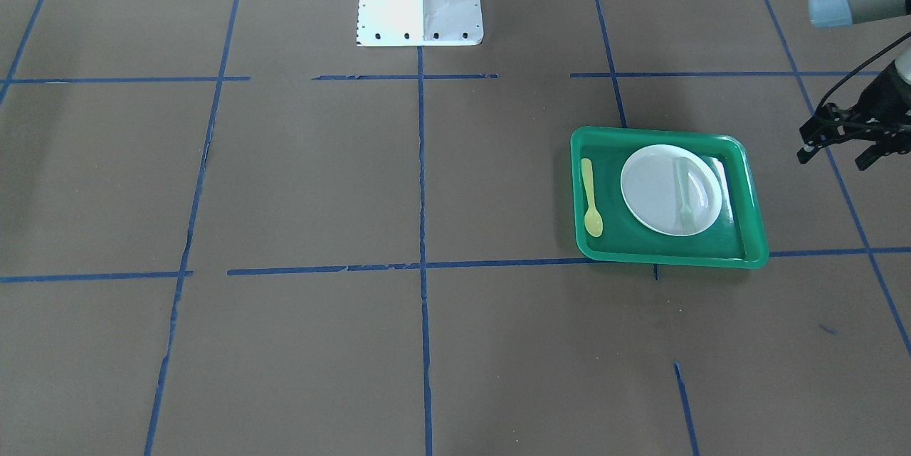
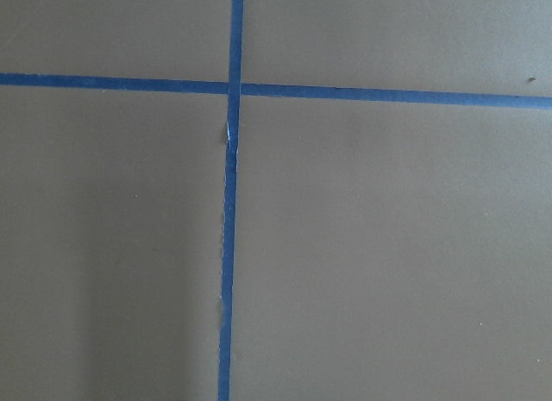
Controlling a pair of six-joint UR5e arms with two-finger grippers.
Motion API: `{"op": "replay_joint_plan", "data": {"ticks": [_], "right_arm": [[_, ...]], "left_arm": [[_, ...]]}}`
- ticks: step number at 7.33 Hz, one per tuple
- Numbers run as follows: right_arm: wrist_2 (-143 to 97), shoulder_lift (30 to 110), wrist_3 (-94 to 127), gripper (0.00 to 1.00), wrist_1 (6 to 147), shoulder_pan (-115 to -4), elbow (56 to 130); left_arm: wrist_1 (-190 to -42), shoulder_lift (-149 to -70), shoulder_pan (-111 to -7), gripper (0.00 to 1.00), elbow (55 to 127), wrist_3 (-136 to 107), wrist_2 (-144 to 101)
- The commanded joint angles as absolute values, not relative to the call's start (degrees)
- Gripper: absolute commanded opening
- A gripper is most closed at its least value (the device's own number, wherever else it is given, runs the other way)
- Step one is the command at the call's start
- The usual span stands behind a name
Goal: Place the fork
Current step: 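Move the left gripper over the white fork on the plate and lower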
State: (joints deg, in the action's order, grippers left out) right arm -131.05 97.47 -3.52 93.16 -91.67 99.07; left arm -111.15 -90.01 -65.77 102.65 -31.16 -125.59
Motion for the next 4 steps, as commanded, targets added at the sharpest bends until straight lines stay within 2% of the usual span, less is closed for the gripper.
{"op": "replay_joint_plan", "data": {"ticks": [1, 4], "right_arm": [[-131.04, 97.47, -3.52, 1.00, 93.16, -91.67, 99.05], [-131.04, 97.47, -3.52, 1.00, 93.16, -91.67, 99.05]], "left_arm": [[-111.53, -92.89, -56.46, 1.00, 101.78, -39.08, -120.26], [-111.53, -97.99, -50.29, 0.98, 97.83, -43.06, -118.21]]}}
